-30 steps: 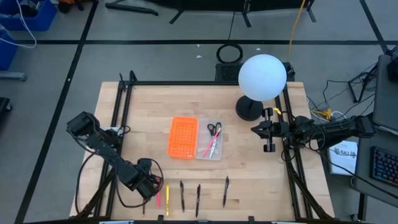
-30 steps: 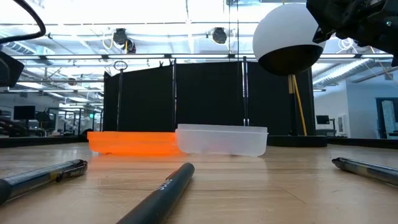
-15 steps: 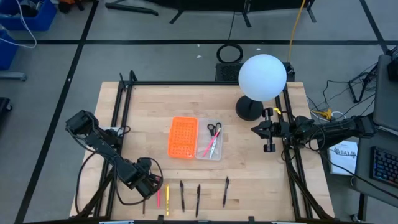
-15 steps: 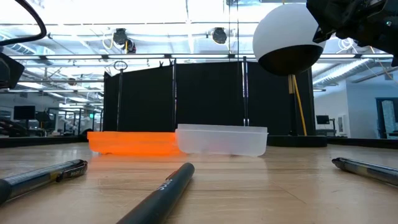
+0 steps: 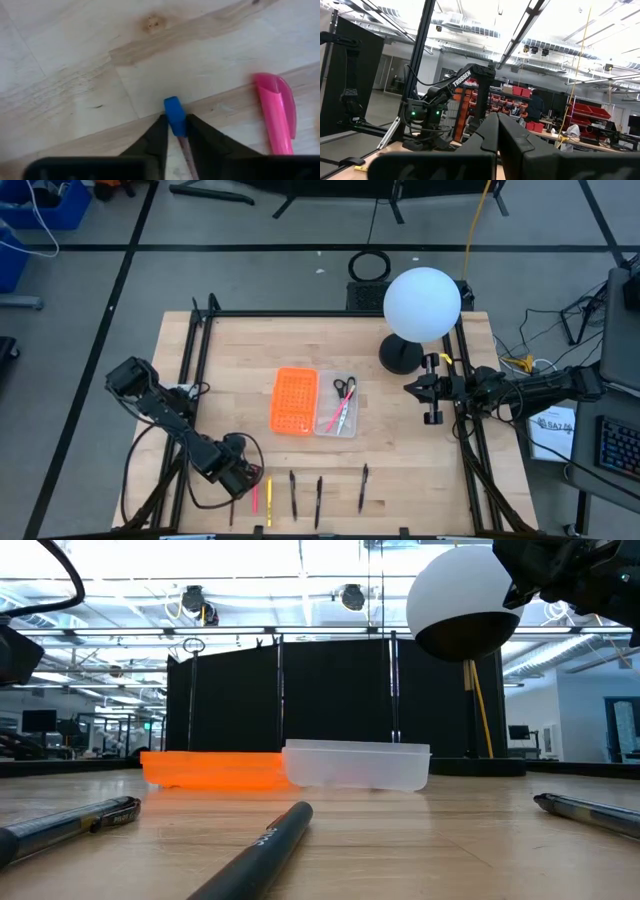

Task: Pick & place school supplies into a supply box
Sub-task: Put the brown pencil into the orange box

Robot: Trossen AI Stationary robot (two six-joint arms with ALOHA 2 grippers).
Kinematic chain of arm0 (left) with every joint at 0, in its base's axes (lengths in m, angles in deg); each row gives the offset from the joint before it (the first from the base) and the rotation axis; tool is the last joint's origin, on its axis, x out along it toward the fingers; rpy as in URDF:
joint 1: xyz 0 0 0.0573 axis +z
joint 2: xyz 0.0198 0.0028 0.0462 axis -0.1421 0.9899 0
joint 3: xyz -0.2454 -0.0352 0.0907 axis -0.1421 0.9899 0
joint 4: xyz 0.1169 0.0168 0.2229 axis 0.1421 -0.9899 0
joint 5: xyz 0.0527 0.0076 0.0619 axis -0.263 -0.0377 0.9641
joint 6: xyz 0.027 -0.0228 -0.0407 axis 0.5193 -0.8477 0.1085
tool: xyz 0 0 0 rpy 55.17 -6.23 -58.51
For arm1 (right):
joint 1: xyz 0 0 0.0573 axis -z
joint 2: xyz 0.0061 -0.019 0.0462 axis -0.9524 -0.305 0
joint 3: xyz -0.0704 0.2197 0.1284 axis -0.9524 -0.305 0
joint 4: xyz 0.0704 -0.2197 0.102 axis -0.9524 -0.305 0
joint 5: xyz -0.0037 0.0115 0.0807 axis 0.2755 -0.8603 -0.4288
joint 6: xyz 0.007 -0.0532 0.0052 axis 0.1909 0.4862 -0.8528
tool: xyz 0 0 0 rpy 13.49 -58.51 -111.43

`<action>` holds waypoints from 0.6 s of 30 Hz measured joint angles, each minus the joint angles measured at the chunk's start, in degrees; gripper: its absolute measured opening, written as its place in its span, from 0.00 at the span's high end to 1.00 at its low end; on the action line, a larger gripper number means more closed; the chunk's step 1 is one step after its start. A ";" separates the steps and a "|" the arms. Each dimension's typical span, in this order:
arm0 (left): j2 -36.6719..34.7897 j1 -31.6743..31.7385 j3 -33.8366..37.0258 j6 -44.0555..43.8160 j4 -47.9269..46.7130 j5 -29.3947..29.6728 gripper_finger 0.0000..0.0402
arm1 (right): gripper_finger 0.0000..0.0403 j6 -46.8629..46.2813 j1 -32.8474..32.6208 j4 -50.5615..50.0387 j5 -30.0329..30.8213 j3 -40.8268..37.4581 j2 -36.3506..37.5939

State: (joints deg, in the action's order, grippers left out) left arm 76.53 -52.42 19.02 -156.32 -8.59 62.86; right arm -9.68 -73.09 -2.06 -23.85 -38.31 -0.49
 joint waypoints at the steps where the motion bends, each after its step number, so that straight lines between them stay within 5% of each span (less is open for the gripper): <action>1: -0.23 0.09 0.02 0.07 -0.16 -0.20 0.86 | 1.00 0.00 0.01 0.00 0.00 -0.02 0.00; 4: -2.09 -0.01 0.16 0.85 -0.36 1.00 0.95 | 1.00 0.00 0.00 0.00 0.00 0.01 0.00; 12: -12.59 1.83 0.31 2.32 -5.05 7.16 0.94 | 1.00 -0.39 0.00 0.00 0.00 -0.01 -0.02; 18: -22.53 8.96 0.22 9.53 -0.88 20.54 0.95 | 1.00 0.02 0.01 0.00 0.00 0.00 0.00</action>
State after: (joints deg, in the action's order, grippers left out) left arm 54.00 -43.47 19.24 -146.79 -9.46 83.40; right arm -9.66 -73.08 -2.06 -23.85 -38.31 -0.50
